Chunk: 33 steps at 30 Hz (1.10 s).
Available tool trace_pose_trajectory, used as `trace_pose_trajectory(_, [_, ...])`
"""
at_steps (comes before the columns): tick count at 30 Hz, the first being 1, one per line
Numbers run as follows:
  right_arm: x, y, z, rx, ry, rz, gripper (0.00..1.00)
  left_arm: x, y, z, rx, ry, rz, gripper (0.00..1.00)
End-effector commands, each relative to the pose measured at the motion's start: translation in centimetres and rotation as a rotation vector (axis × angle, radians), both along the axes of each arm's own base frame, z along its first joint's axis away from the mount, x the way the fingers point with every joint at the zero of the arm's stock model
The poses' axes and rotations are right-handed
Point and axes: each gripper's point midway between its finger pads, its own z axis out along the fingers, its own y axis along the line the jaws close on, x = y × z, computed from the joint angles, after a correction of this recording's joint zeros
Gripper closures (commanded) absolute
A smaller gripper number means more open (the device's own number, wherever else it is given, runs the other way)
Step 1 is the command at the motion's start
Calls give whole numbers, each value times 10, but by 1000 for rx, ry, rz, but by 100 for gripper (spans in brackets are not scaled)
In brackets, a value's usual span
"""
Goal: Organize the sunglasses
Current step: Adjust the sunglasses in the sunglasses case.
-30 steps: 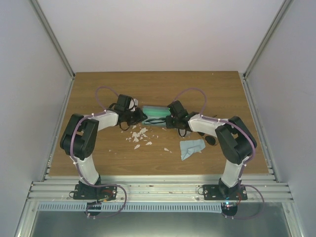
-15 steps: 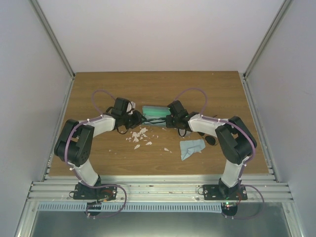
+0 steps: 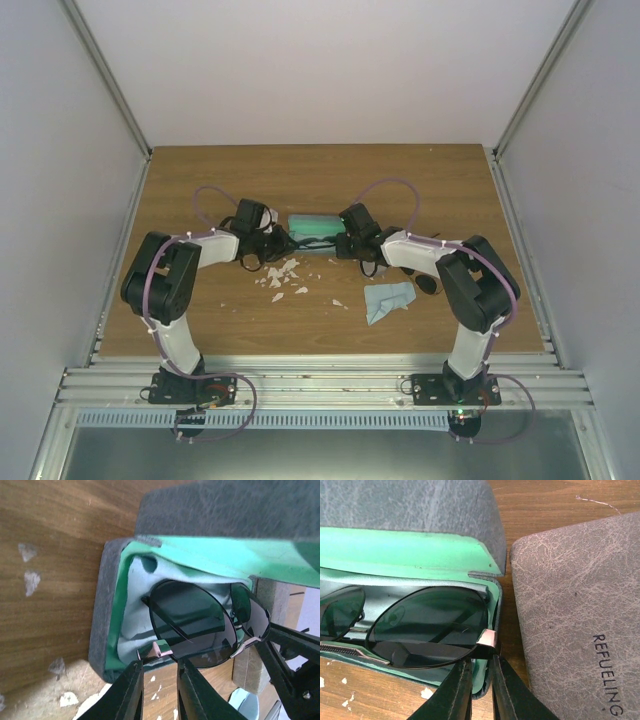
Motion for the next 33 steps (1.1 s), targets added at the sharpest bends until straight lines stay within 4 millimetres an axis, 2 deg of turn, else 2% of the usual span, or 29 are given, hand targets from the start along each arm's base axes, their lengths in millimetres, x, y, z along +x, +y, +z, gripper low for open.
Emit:
trace_pose_trajectory(1, [5, 8, 5, 28, -25, -2, 88, 21, -7, 15, -10, -78, -4, 79])
trace_pose_trajectory(13, [3, 16, 1, 52, -8, 39, 90, 34, -2, 10, 51, -78, 17, 79])
trace_pose_trajectory(18, [-6, 16, 15, 73, -33, 85, 83, 22, 8, 14, 79, -91, 37, 78])
trace_pose_trajectory(21, [-17, 17, 25, 103, -40, 128, 77, 17, 9, 23, 70, -112, 25, 76])
trace_pose_trajectory(24, [-25, 19, 33, 132, -46, 159, 75, 14, 9, 33, 65, -134, 16, 76])
trace_pose_trajectory(27, [-21, 27, 43, 155, -66, 190, 75, 13, 7, 38, 53, -146, 5, 77])
trace_pose_trajectory(33, [-9, 44, 37, 156, -51, 222, 76, 8, 5, 35, 32, -132, -5, 77])
